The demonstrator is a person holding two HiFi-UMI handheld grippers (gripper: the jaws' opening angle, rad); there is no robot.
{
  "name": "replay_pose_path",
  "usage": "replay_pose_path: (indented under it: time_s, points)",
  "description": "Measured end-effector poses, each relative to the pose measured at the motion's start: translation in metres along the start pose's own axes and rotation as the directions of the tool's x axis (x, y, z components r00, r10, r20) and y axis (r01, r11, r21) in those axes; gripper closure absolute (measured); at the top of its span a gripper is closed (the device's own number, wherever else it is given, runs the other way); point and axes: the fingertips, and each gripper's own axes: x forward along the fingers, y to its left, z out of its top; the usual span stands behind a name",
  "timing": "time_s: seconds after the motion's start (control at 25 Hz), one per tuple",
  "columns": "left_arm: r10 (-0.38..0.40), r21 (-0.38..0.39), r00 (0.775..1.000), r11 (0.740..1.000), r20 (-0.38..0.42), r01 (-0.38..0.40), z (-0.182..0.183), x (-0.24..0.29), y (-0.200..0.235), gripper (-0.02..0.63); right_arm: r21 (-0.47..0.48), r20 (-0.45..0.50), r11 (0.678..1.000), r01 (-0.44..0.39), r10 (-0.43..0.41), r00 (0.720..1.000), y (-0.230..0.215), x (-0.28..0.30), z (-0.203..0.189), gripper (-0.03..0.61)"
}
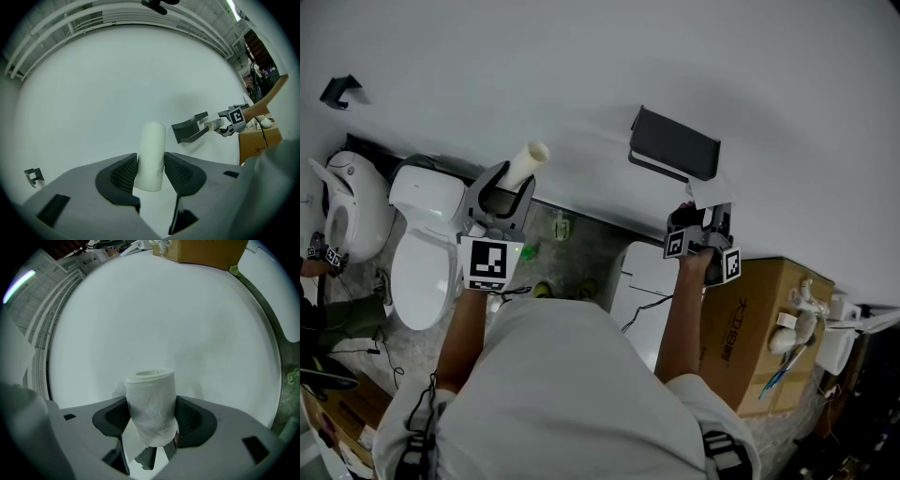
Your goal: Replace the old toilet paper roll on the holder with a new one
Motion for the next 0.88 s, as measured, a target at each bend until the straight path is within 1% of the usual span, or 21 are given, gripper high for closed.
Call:
replay_pose_path:
  time_s: [0.16,0.32,0.6,0.72,0.88]
  points:
    - [0.011,0.000,1.000,1.000,-0.006,-0.011,-0.003,-0.004,0.004,0.411,-0.013,0.003,1.000,0.008,-0.008,1.000,-0.002,0.003,-0.002,0.305]
    - [0.030,-0.008,0.999,1.000,-0.020,-0.030,-0.008,-0.008,0.009,0.411,-0.028,-0.030,0.999,0.020,-0.021,0.999,-0.007,0.009,-0.011,0.305]
    - [0.056,0.002,0.998,0.998,-0.041,-0.056,-0.015,-0.017,0.014,0.411,-0.019,-0.102,0.999,0.043,-0.044,0.994,-0.020,0.017,-0.040,0.305]
    - [0.080,-0.003,0.995,0.997,-0.052,-0.080,-0.020,-0.025,0.022,0.411,-0.030,-0.139,0.998,0.060,-0.063,0.988,-0.028,0.020,-0.056,0.305]
    - [0.111,-0.016,0.992,0.994,-0.064,-0.113,-0.026,-0.034,0.032,0.411,-0.021,-0.183,0.997,0.069,-0.072,0.981,-0.035,0.024,-0.078,0.305]
